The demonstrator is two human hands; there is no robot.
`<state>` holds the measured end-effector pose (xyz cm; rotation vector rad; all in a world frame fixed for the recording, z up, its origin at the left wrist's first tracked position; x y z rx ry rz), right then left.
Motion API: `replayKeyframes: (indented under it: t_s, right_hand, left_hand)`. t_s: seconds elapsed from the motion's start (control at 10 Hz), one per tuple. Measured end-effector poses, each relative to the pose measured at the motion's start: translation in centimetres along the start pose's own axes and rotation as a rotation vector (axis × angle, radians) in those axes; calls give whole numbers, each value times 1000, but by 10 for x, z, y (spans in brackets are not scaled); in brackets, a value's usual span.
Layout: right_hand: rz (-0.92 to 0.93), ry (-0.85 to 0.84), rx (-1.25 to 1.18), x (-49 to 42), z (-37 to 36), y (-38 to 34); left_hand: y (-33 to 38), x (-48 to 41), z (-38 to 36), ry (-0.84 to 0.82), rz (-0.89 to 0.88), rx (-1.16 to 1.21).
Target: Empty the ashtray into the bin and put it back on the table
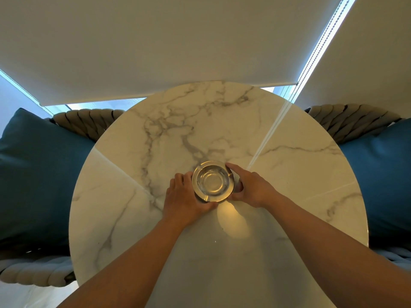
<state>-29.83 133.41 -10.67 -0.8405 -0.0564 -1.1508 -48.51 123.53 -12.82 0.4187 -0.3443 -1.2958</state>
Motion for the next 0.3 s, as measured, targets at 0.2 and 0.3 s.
replayKeyframes:
  t_s: [0.2, 0.3]
  right_hand:
    - [-15, -4, 3, 2, -1, -1]
    - [-52, -16, 26, 6, -1, 2]
  left_hand:
    - [2, 2, 3, -14, 15, -2]
    - [4, 6, 8, -42, 55, 14]
Point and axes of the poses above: each hand's wrist, its own x-axis away from the middle knuckle, its own z-axis out of the back of the hand, y = z × x, the point moved 2 cm from there along -x, towards the middle knuckle, and after that the axes turned 7 degrees about -z, right-handed, at the moved point
